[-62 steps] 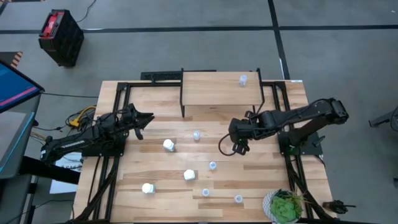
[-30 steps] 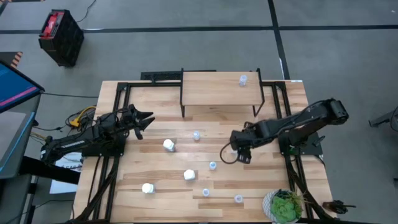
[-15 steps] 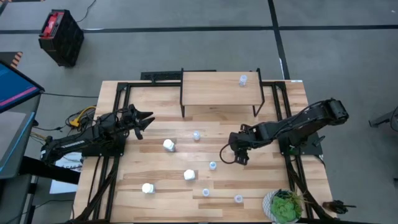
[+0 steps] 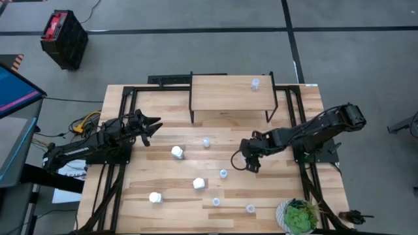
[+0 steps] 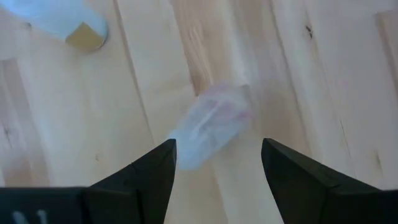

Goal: Pick and place medicine bottles onto shelf by color
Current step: Put the top transparent pill bottle on the shelf

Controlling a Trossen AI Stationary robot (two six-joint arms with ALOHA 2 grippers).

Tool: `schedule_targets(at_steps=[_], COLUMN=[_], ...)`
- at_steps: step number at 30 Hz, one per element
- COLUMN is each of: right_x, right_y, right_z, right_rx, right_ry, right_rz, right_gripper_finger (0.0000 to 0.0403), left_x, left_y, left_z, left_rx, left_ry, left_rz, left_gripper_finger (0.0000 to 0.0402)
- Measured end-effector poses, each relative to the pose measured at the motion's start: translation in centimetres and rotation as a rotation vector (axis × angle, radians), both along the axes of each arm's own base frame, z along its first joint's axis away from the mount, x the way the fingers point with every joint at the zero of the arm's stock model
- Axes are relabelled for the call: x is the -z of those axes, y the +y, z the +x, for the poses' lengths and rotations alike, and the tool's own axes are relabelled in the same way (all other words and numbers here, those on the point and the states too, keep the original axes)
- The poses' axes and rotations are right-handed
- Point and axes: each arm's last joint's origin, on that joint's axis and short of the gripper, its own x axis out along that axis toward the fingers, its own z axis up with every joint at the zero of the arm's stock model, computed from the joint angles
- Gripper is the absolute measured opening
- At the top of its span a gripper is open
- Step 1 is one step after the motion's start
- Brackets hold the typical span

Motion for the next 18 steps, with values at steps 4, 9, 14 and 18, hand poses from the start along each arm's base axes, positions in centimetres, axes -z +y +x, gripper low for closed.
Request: schedule_targets(at_steps=[4, 9, 14, 18], right_x=[0.0, 0.0, 0.0, 0.0], right_y=[-0.3, -0.3, 0.1, 1.2], right_z=[0.0, 0.0, 0.0, -0.2], right_rx=[0.016, 0.042, 0.029, -0.084], right_ry=[-0.003, -0.004, -0.003, 0.011], right_rz=[-0.015, -0.001, 0.008, 0.052], right_gripper_finger=[0.026, 0.026, 0.026, 0.026], left_x=[0.0, 0.0, 0.0, 0.0], left_y=[0.0, 0.0, 0.0, 0.0], left_z=[0.0, 0.0, 0.0, 0.0], left_rx=[0.0, 0.0, 0.0, 0.001], left_ry=[0.0, 0.0, 0.0, 0.0], left_rz=[0.0, -0.001, -0.001, -0.001], left_gripper_finger=[0.0149, 0.0149, 0.0149, 0.0149])
